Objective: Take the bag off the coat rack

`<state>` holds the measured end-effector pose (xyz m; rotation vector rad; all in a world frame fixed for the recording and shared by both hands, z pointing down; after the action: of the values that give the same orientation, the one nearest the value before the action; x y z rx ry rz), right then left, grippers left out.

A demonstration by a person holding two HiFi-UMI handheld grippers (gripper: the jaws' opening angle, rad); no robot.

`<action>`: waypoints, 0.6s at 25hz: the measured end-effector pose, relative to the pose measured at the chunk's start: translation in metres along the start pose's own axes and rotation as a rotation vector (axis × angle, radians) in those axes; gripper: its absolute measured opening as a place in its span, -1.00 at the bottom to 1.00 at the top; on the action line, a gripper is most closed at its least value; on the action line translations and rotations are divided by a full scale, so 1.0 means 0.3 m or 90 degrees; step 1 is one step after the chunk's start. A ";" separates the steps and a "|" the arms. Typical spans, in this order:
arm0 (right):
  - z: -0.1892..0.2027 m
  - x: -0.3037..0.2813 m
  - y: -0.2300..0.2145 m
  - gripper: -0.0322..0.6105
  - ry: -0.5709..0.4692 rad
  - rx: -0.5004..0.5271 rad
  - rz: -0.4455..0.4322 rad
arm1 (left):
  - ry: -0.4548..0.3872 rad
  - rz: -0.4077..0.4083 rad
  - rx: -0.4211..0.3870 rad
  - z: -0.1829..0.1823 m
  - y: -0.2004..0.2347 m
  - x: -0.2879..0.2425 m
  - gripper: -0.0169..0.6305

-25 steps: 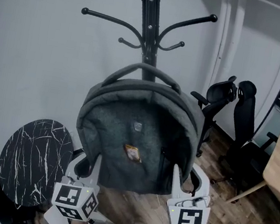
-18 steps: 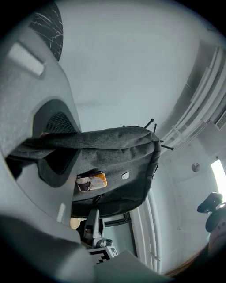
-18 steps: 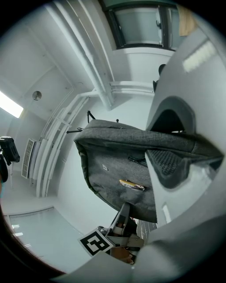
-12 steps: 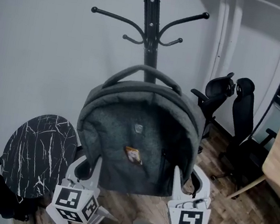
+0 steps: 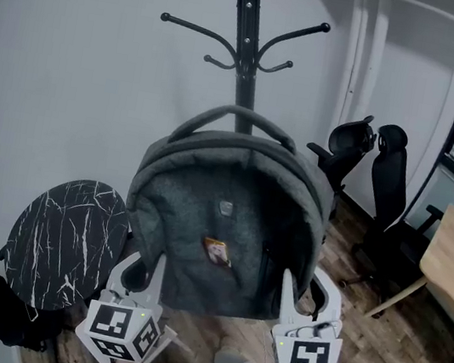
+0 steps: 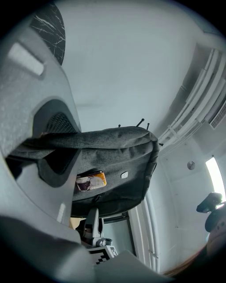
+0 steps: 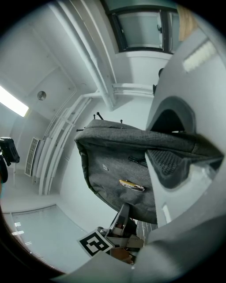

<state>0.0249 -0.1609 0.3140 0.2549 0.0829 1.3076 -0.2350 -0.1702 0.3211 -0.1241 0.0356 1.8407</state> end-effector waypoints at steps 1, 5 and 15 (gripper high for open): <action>-0.001 0.014 0.003 -0.60 0.002 0.001 0.000 | 0.000 0.001 0.000 0.002 -0.004 0.012 -0.74; -0.005 0.074 0.014 -0.60 0.008 -0.001 0.006 | 0.001 0.007 -0.001 0.011 -0.024 0.063 -0.74; -0.025 0.212 0.021 -0.60 0.019 0.002 0.016 | -0.001 0.021 -0.008 0.009 -0.084 0.176 -0.74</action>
<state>0.0341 -0.0972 0.3136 0.2396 0.1080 1.3365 -0.2250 -0.1124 0.3194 -0.1317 0.0244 1.8738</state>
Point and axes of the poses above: the fingertips, and each gripper's own axes: x backward along the fingers, y to its left, z out of its underside, the point moved 4 cm from there along x, backward along the fingers, and after that the axes turned 5 degrees about y, right-handed, at the moved point
